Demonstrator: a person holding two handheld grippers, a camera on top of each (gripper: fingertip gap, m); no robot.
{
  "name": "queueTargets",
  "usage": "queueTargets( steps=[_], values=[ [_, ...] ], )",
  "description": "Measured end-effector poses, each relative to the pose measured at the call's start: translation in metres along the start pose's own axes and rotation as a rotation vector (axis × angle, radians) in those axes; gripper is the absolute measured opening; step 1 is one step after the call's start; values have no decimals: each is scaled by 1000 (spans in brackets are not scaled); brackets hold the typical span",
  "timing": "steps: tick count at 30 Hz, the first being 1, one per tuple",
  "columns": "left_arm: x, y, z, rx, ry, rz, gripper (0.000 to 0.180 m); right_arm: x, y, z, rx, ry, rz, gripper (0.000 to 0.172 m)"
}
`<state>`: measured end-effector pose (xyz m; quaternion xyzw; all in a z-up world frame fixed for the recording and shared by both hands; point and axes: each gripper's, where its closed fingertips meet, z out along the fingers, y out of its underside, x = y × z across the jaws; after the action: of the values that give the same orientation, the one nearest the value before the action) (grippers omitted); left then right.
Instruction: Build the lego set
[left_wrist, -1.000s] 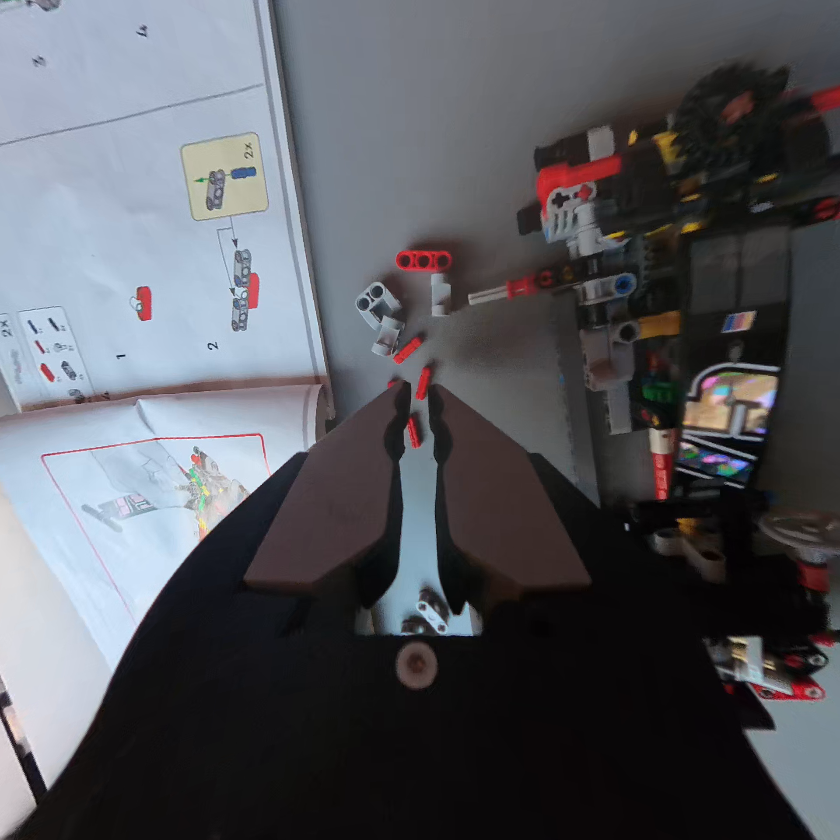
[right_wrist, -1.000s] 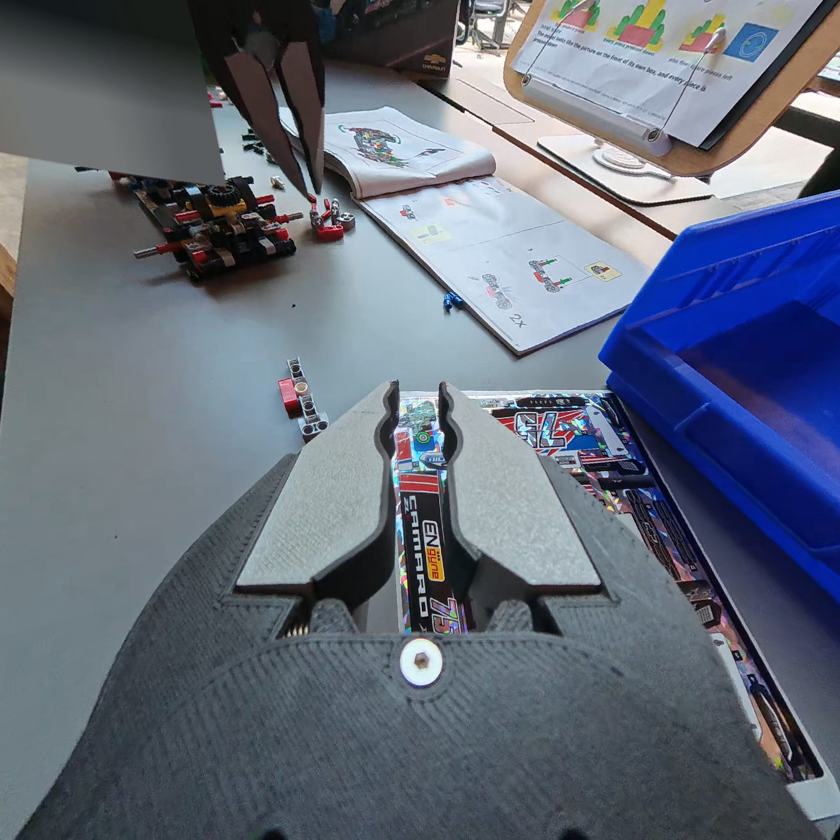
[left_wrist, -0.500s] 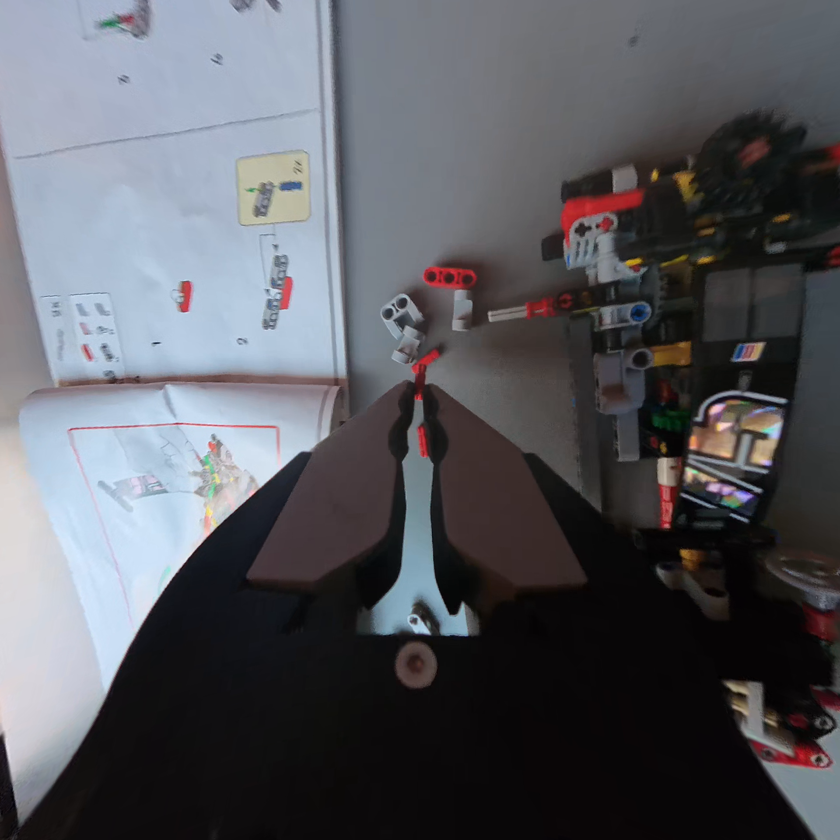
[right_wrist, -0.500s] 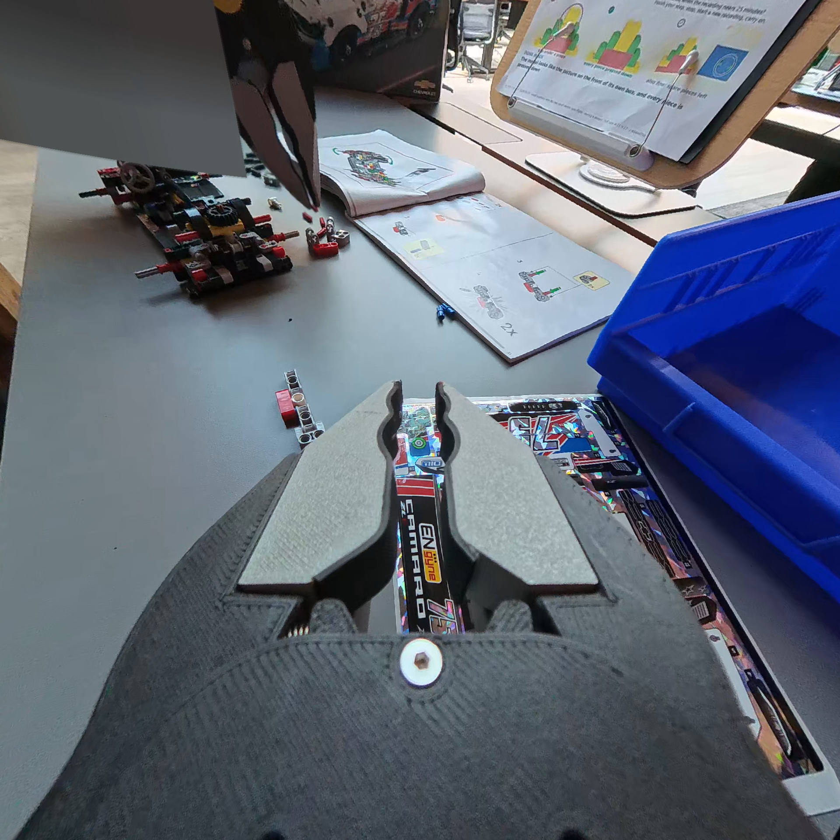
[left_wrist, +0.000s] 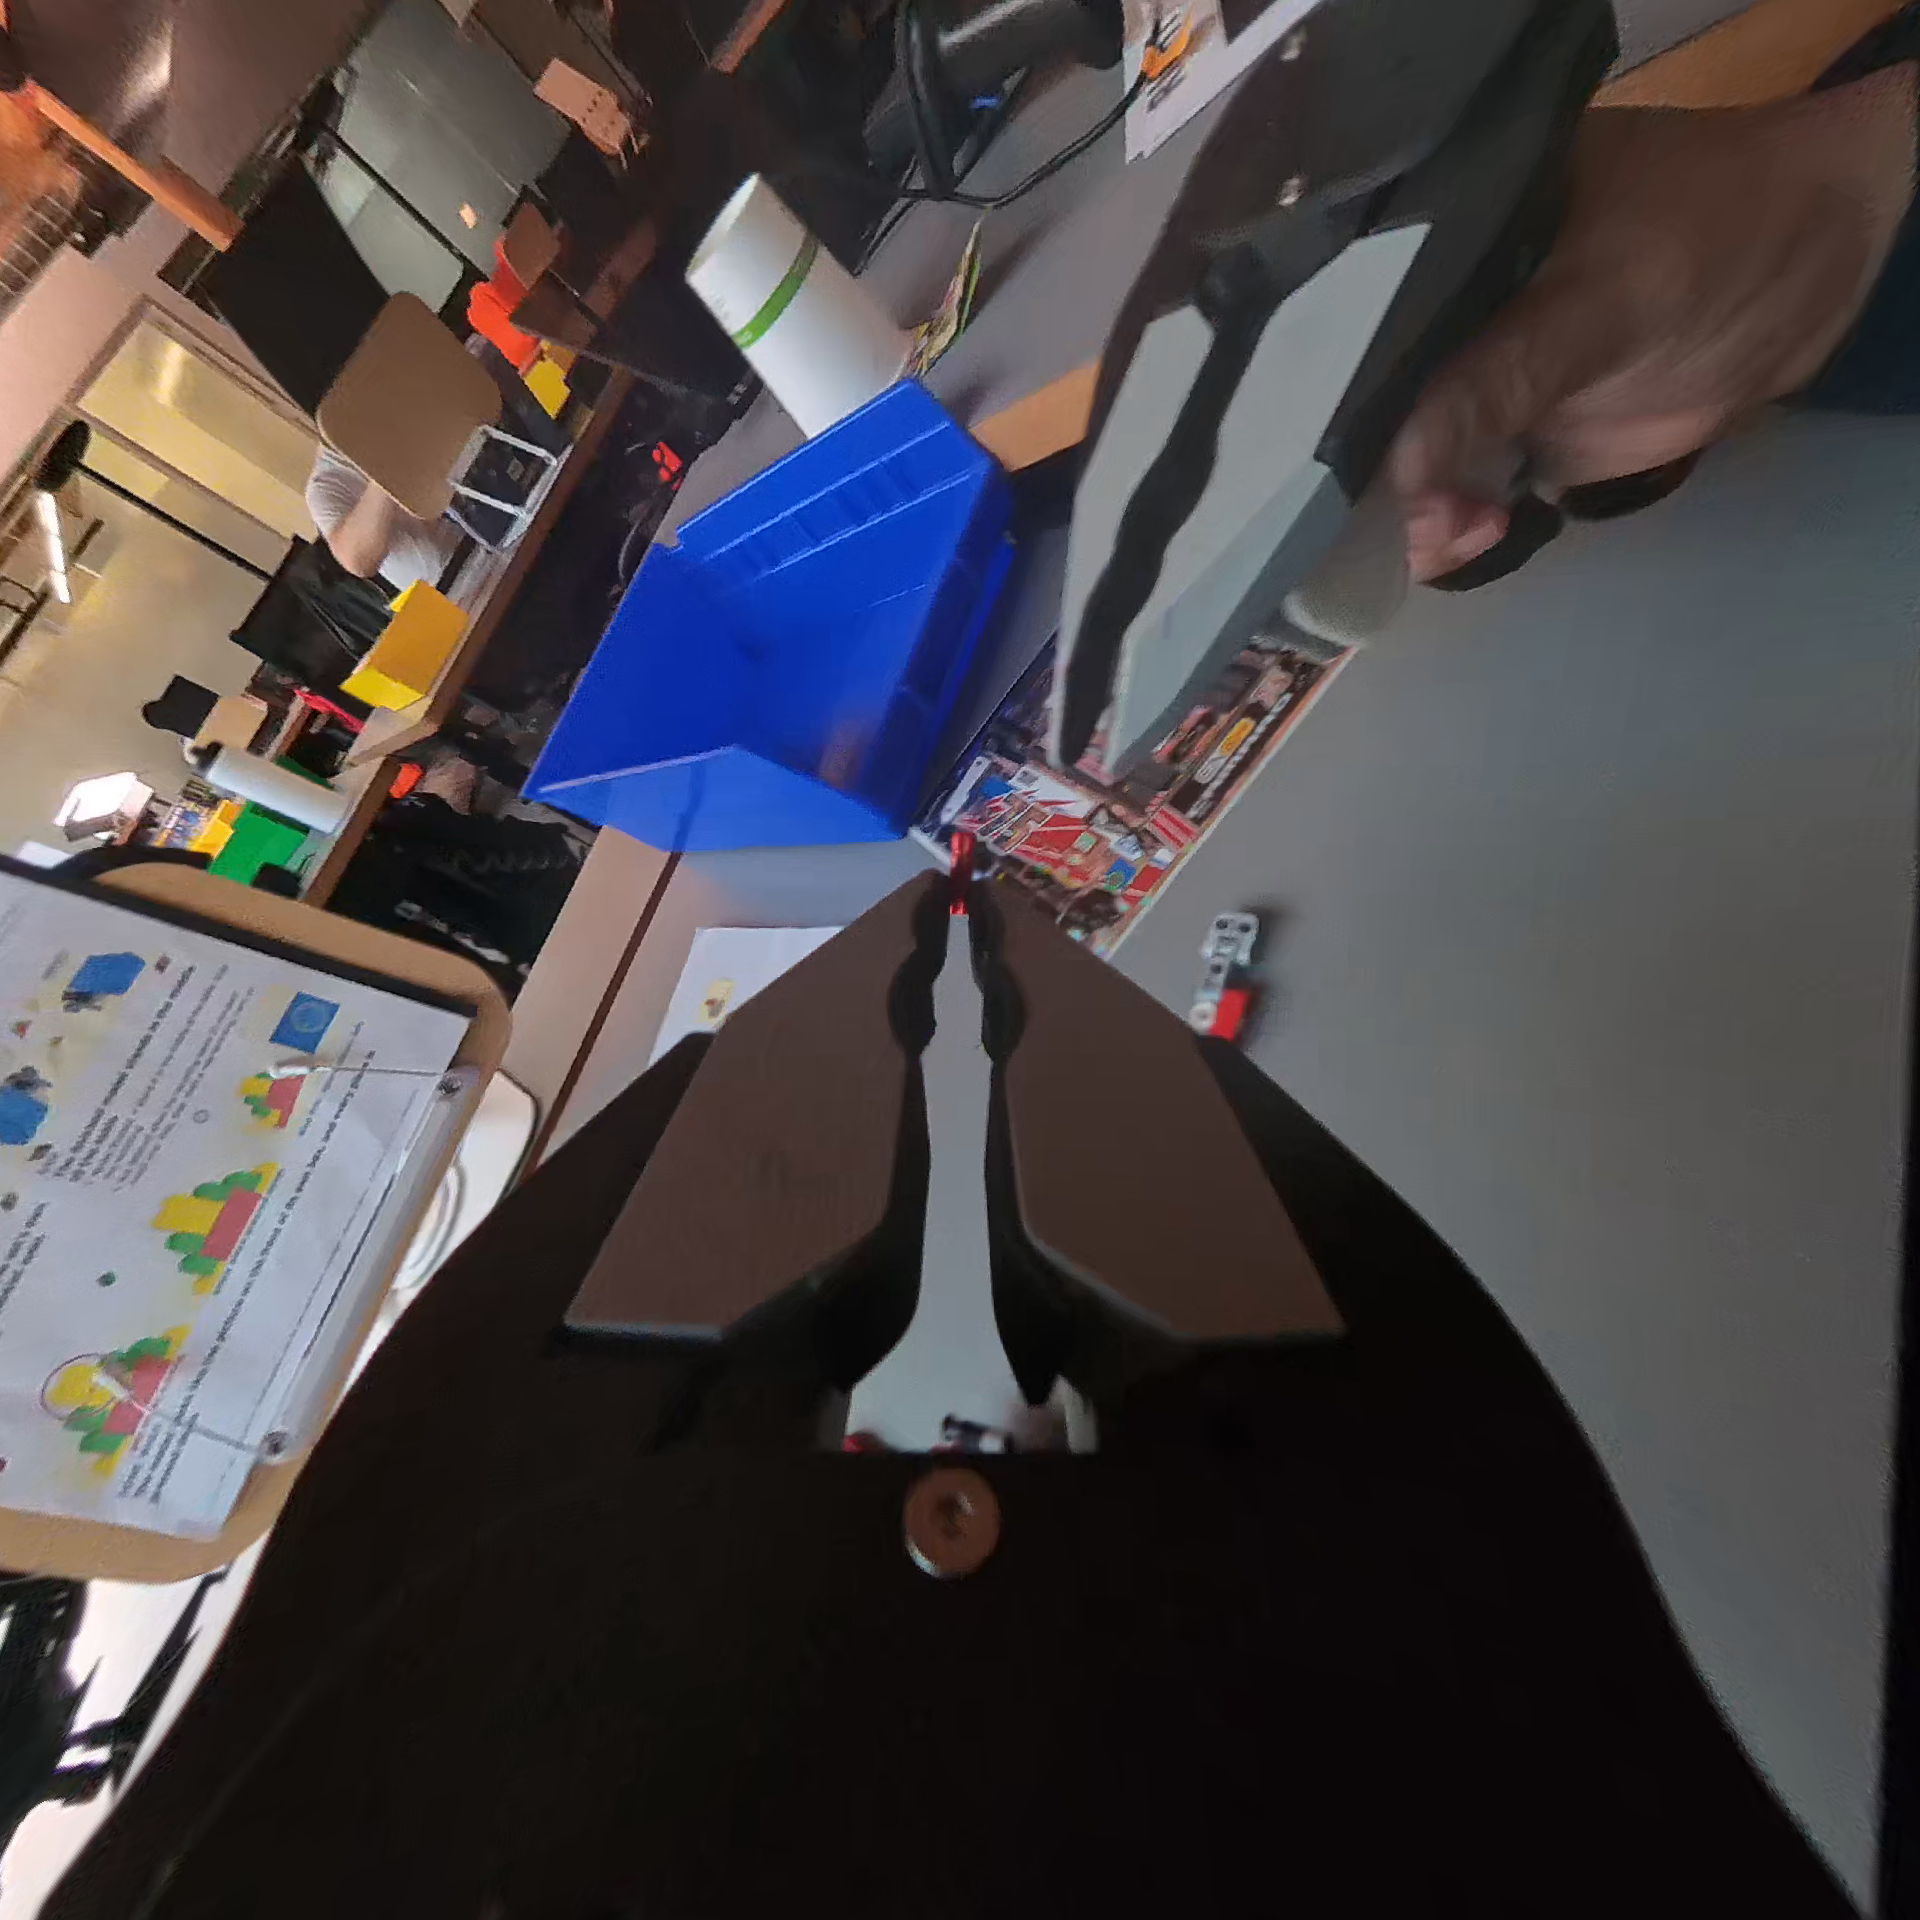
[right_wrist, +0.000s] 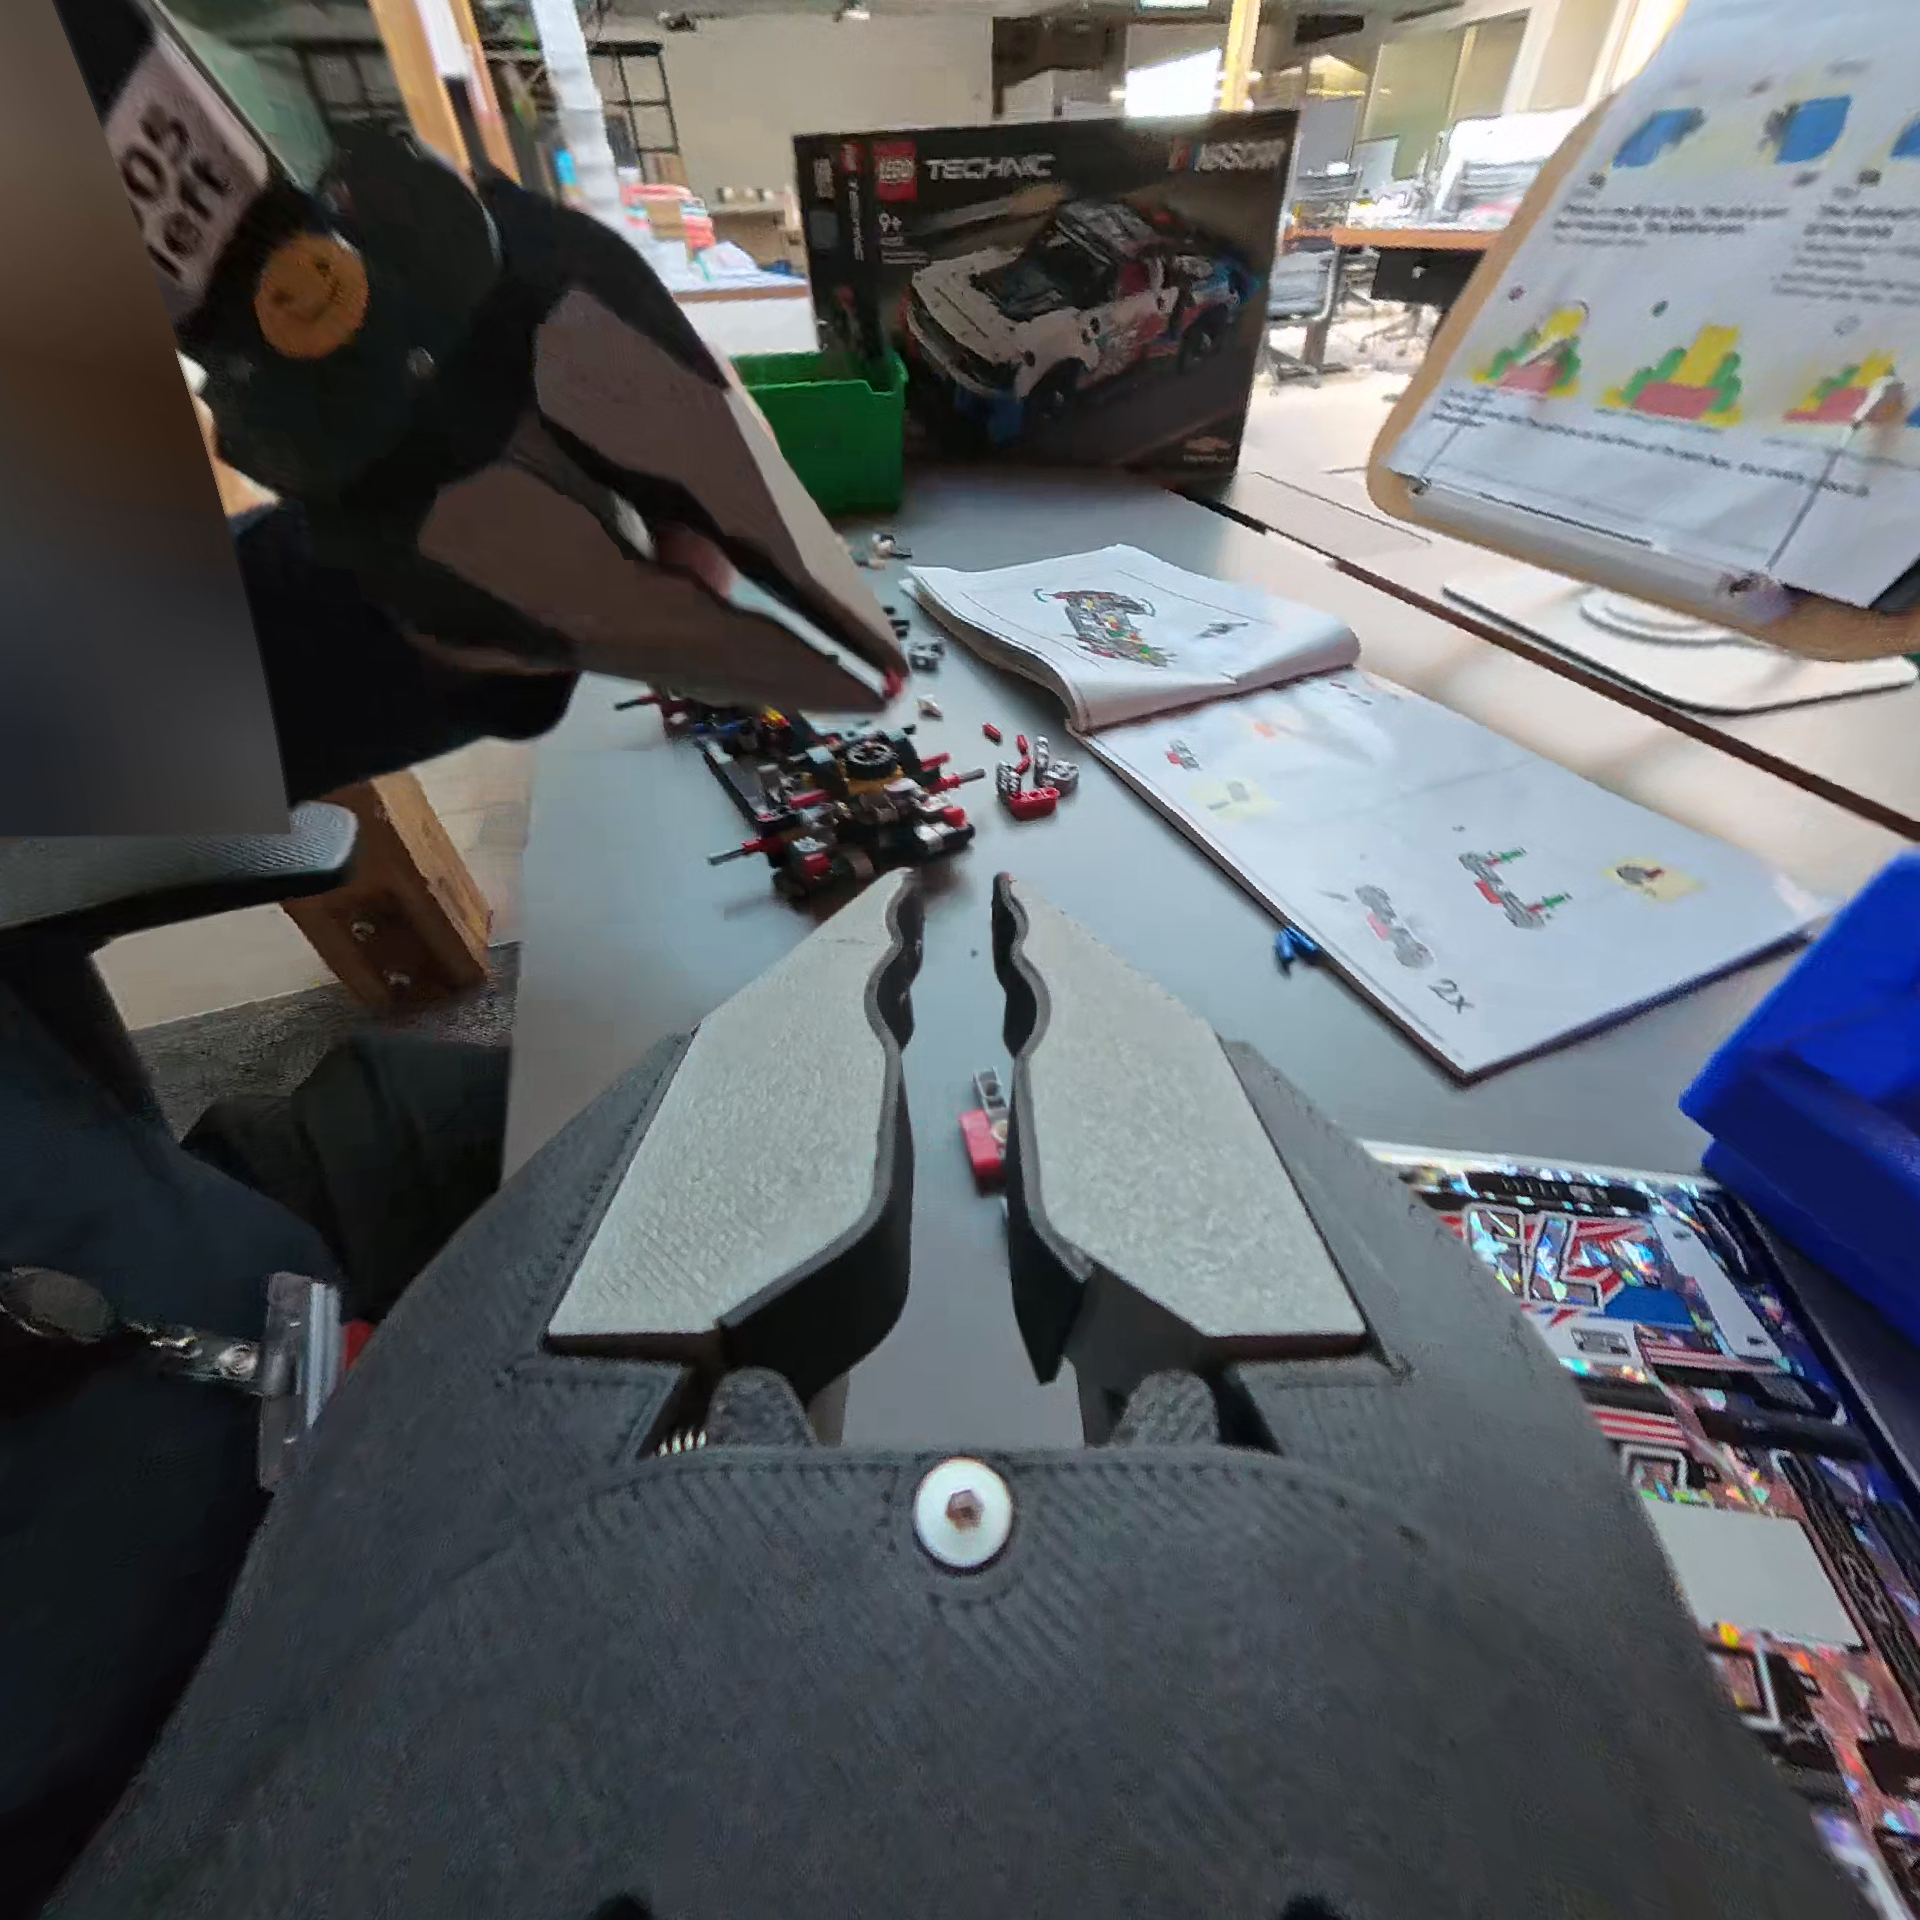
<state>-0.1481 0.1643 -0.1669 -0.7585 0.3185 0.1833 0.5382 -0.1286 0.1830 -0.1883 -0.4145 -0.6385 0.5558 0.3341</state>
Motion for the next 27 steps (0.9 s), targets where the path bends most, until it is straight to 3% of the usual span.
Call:
queueTargets(
  steps=[6,11,16,27],
  values=[
    [30,-27,9,58,-17,30,0,-23,-18,-11,-3,-42,23,11],
    [45,-32,14,42,3,76,0,-28,-16,-23,7,-61,40,0],
    [46,-33,18,42,11,71,0,-27,-10,-27,-10,-65,56,6],
    [52,-29,27,28,46,84,0,-25,3,-26,-45,-77,78,2]
  ],
)
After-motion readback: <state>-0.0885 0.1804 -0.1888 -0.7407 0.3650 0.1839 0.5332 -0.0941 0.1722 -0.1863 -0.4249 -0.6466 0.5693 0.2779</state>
